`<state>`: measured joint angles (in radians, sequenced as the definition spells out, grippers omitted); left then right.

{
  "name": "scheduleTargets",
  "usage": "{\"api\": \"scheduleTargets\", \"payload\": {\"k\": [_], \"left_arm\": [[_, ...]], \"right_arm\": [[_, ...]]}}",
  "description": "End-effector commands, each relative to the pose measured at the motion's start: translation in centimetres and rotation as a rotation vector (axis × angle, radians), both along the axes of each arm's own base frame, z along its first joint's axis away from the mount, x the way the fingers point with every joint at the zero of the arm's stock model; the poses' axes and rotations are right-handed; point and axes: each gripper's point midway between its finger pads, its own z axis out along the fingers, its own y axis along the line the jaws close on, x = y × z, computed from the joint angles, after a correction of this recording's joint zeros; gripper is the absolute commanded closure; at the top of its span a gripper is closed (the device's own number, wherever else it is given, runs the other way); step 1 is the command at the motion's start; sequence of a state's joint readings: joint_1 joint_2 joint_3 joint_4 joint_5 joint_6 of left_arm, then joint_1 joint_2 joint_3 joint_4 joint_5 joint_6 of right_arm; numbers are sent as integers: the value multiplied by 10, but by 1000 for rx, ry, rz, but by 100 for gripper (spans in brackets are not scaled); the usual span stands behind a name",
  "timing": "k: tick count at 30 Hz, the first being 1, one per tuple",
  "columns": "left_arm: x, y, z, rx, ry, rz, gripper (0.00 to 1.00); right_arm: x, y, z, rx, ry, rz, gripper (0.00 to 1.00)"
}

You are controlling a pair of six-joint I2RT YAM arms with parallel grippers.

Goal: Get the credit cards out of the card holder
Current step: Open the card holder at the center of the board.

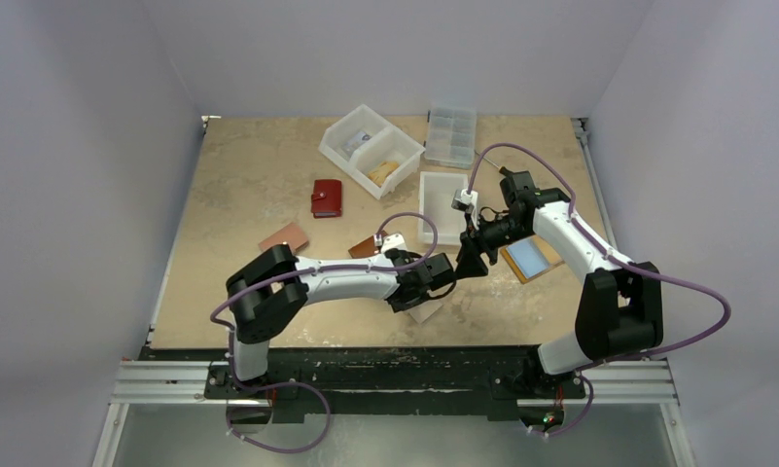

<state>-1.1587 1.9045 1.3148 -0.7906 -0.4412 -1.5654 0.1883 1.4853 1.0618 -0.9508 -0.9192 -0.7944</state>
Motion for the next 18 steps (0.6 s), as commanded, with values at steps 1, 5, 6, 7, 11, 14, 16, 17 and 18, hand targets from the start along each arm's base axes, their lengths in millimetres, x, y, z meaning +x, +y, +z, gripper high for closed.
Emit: {"api": "scheduleTargets", "payload": {"k": [1, 5, 6, 7, 11, 14, 16, 17, 18], "left_arm": [[-5, 11, 5, -2, -5, -15, 73], [-1, 13, 14, -3, -45, -59, 92], [1, 13, 17, 0, -56, -70, 97], [3, 15, 19, 9, -72, -80, 99], [9, 21, 23, 59, -117, -148, 100], [14, 22, 25, 95, -145, -214, 100], [18, 21, 25, 117, -162, -273, 100], [20, 22, 27, 131, -173, -299, 99], [22, 21, 28, 146, -188, -332, 99]], "right_arm": [[3, 3, 11, 38, -29, 14, 36], [2, 3, 11, 40, -27, 17, 36], [2, 3, 12, 41, -28, 20, 36], [1, 3, 12, 42, -26, 22, 36], [-1, 4, 12, 47, -24, 35, 35], [-3, 5, 12, 54, -16, 52, 35], [-6, 7, 12, 60, -12, 71, 34], [-8, 8, 13, 63, -13, 81, 33], [-10, 11, 13, 66, -16, 97, 33]]}}
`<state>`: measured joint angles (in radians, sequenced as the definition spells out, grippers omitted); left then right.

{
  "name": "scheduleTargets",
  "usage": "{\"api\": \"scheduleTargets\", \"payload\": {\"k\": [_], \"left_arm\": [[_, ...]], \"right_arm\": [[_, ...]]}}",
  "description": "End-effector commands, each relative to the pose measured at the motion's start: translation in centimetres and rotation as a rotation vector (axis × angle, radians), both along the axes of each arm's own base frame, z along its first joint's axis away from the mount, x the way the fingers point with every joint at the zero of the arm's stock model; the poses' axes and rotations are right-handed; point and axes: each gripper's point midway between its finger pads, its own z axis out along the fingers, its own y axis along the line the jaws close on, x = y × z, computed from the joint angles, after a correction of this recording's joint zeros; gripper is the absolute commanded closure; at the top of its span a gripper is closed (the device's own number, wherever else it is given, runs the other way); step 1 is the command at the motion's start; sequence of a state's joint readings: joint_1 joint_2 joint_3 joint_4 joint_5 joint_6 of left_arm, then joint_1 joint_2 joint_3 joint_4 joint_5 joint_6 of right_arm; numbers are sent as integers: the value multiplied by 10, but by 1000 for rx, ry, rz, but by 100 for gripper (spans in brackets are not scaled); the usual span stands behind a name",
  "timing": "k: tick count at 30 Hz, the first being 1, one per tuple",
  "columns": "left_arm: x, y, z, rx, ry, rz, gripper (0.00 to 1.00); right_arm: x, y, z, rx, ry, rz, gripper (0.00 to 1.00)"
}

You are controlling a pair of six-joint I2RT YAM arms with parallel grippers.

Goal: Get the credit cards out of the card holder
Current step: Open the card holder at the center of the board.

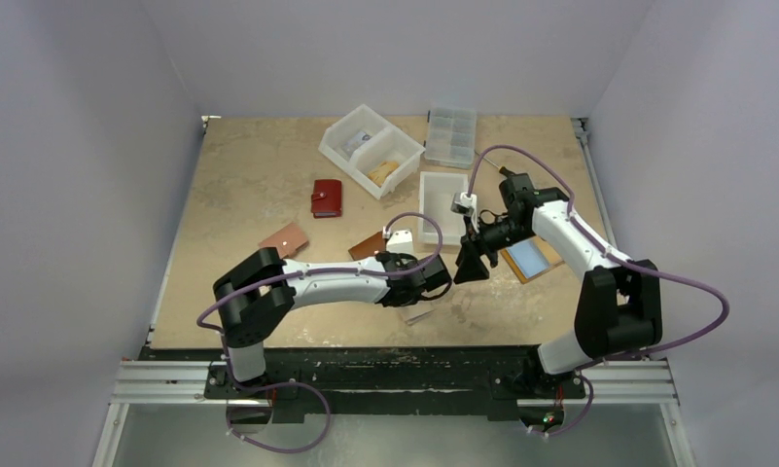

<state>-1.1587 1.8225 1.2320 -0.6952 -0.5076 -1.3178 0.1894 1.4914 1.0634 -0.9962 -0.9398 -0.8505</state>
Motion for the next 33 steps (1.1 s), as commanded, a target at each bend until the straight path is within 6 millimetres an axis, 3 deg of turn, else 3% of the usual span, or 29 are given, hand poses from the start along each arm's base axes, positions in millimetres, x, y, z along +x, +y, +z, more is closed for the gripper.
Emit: {"api": "scheduleTargets", "payload": {"k": [1, 6, 9, 15, 20, 23, 28, 33], "left_arm": [[16, 9, 18, 95, -108, -160, 99], [22, 2, 30, 79, -177, -326, 96], [23, -7, 37, -26, -210, -419, 86], [27, -12, 46, -236, -233, -502, 80], [31, 4, 39, -174, -228, -466, 56], [34, 17, 40, -133, -236, -429, 47], [36, 31, 54, -101, -267, -387, 49], [23, 22, 63, -105, -269, -390, 58]], "right_arm": [[-5, 14, 13, 55, -26, 77, 32], [-6, 24, 7, 32, -53, 96, 31], [-3, 26, 4, 24, -58, 76, 31], [4, 26, -1, 9, -53, 32, 30], [5, 26, -1, 8, -52, 27, 30], [5, 26, -2, 8, -51, 28, 30], [5, 26, -2, 4, -55, 28, 30], [5, 25, -2, 0, -53, 28, 31]]}}
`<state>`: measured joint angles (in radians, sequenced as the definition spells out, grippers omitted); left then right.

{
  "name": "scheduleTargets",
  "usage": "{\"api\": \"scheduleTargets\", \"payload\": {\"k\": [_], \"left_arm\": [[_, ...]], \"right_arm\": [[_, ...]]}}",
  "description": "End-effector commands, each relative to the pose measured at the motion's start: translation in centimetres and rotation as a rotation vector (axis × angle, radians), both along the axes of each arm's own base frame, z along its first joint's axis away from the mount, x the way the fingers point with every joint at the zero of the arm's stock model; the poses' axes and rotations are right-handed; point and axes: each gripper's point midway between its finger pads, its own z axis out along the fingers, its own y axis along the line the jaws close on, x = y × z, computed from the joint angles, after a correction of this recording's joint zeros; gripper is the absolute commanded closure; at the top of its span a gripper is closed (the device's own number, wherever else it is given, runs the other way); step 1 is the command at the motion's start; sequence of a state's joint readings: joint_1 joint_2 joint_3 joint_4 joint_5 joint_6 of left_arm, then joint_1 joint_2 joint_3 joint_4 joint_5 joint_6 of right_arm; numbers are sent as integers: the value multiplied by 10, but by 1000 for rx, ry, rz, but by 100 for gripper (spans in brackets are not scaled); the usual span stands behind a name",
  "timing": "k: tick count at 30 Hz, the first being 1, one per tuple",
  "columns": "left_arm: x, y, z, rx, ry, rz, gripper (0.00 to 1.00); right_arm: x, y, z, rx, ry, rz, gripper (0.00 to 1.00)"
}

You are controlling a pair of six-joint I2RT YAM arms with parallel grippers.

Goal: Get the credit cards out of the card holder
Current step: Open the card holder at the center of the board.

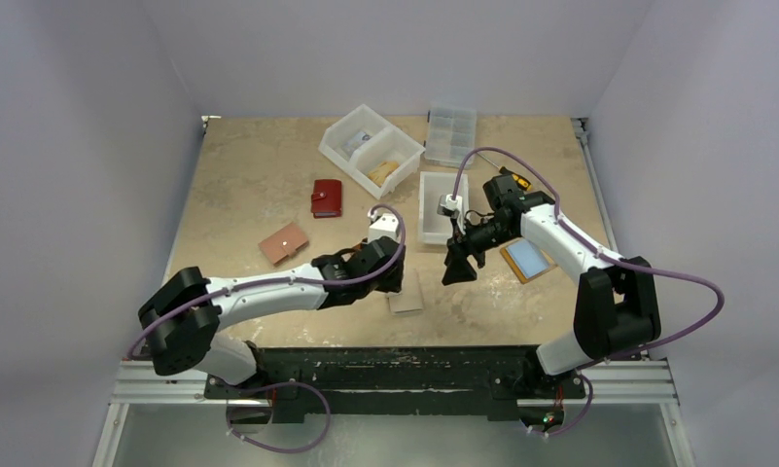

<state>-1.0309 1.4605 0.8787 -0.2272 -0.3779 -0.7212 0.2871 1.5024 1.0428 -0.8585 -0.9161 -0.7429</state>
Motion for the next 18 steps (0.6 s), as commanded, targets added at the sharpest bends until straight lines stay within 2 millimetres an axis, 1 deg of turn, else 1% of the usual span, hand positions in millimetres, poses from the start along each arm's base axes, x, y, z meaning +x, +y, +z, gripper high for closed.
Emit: {"api": "scheduleTargets", "payload": {"k": [1, 4, 5, 7, 9, 11, 13, 18], "left_arm": [[-8, -8, 14, 13, -31, 22, 59], [-14, -14, 6, 64, -12, 68, 64], [-15, -16, -1, 87, 3, 85, 66], [-13, -15, -15, 156, 29, 132, 67], [-12, -10, -28, 250, 43, 171, 67], [-9, -13, -35, 299, 49, 191, 68], [-8, -15, -41, 327, 48, 193, 68], [-5, -19, -36, 312, 31, 194, 68]], "right_arm": [[3, 0, 5, 6, -31, -2, 30], [3, 0, 5, 3, -31, -4, 30], [3, 0, 5, 3, -31, -3, 30], [3, 0, 5, 1, -31, -3, 31], [3, -1, 4, -1, -31, -4, 31], [4, -1, 4, -4, -33, -5, 31], [4, -1, 3, -6, -32, -6, 31], [4, -2, 3, -8, -31, -6, 31]]}}
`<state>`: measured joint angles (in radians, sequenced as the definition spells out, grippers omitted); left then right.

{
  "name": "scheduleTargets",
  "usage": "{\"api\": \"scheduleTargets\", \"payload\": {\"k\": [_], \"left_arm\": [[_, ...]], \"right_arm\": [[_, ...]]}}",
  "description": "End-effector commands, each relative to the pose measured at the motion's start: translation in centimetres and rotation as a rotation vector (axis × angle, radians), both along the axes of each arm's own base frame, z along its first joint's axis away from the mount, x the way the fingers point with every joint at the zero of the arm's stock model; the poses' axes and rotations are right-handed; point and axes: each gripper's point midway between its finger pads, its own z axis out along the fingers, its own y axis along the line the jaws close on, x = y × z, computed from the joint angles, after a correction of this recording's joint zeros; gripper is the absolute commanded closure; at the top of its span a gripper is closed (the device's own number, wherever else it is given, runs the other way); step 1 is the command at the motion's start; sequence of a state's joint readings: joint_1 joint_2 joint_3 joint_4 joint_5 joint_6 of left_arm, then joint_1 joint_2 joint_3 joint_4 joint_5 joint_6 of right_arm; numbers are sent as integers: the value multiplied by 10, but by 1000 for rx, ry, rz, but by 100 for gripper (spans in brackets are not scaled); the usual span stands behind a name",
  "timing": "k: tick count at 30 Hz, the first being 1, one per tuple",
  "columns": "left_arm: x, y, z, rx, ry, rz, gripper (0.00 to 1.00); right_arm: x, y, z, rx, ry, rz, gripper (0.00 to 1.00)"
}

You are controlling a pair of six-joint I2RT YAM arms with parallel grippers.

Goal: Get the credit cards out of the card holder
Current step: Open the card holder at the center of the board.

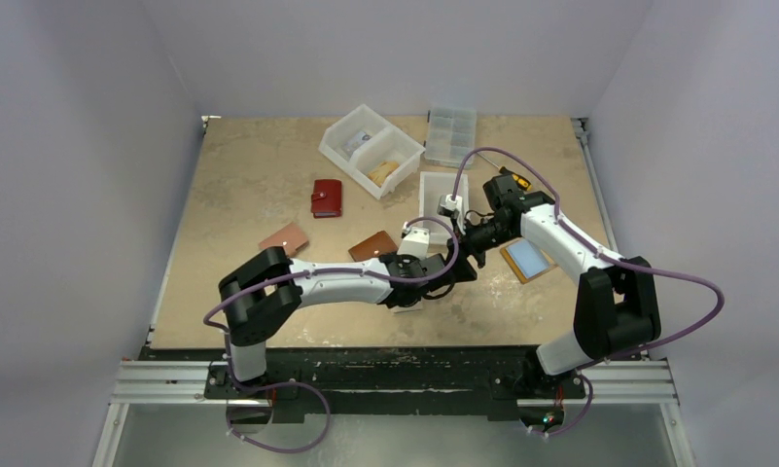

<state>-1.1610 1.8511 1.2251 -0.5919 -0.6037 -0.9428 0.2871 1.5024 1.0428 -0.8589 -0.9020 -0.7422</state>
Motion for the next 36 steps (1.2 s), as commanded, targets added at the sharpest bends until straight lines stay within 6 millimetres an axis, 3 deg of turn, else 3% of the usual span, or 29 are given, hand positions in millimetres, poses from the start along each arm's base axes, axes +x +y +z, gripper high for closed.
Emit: {"api": "scheduleTargets", "payload": {"k": [1, 14, 20, 25, 32, 36], "left_arm": [[3, 3, 14, 6, -34, 28, 68], [-16, -2, 16, -120, 20, -4, 66], [-18, 7, 2, -86, 27, 18, 68], [-19, 12, -6, -70, 32, 29, 75], [-16, 19, 5, -77, -9, 31, 100], [-13, 19, 21, -121, -49, 9, 100]], "right_arm": [[4, 0, 5, 4, -30, -3, 31], [4, 0, 3, -1, -25, -3, 31], [4, -1, 2, -4, -23, -3, 31], [4, -1, 2, -5, -23, -1, 31], [3, -1, 2, -3, -23, 3, 31], [-1, -1, 4, 4, -23, 24, 31]]}}
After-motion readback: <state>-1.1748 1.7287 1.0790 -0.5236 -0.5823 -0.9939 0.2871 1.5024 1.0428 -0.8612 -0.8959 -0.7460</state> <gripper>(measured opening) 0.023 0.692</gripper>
